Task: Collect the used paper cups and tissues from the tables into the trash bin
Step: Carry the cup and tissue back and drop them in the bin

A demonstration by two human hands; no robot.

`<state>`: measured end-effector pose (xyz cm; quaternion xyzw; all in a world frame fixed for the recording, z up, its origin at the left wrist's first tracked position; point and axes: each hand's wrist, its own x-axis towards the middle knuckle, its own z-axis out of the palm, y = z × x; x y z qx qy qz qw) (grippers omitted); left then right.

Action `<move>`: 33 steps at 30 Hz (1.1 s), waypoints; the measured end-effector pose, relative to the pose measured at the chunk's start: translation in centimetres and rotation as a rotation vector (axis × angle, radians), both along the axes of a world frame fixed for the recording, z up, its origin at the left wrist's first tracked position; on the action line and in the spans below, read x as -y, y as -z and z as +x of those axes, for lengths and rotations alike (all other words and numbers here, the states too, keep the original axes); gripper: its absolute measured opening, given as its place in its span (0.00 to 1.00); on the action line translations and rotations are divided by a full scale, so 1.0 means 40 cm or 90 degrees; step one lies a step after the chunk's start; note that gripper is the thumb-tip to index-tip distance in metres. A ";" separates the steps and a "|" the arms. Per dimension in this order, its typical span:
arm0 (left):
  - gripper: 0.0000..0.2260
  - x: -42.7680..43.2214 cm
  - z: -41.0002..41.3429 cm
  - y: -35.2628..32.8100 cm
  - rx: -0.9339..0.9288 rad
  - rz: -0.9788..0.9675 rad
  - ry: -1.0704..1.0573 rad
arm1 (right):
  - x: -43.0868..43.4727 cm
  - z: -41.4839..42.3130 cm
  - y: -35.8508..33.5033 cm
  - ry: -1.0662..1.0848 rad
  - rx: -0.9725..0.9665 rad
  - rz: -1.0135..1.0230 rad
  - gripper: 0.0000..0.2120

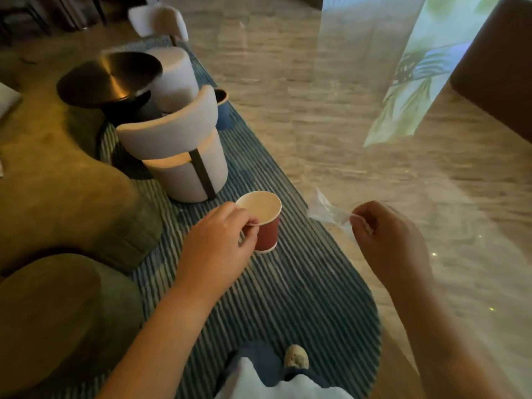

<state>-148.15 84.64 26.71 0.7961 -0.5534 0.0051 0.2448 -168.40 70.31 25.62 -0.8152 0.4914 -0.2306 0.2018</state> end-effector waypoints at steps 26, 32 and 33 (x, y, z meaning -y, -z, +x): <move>0.05 0.971 0.772 0.038 -0.093 -0.014 -0.089 | 1.011 0.780 0.074 -0.104 -0.021 0.104 0.02; 0.06 1.212 0.927 0.093 -0.092 0.041 -0.120 | 1.270 0.919 0.164 -0.107 -0.051 0.148 0.03; 0.06 1.257 0.954 0.096 -0.090 0.046 -0.133 | 1.323 0.950 0.168 -0.116 -0.057 0.145 0.03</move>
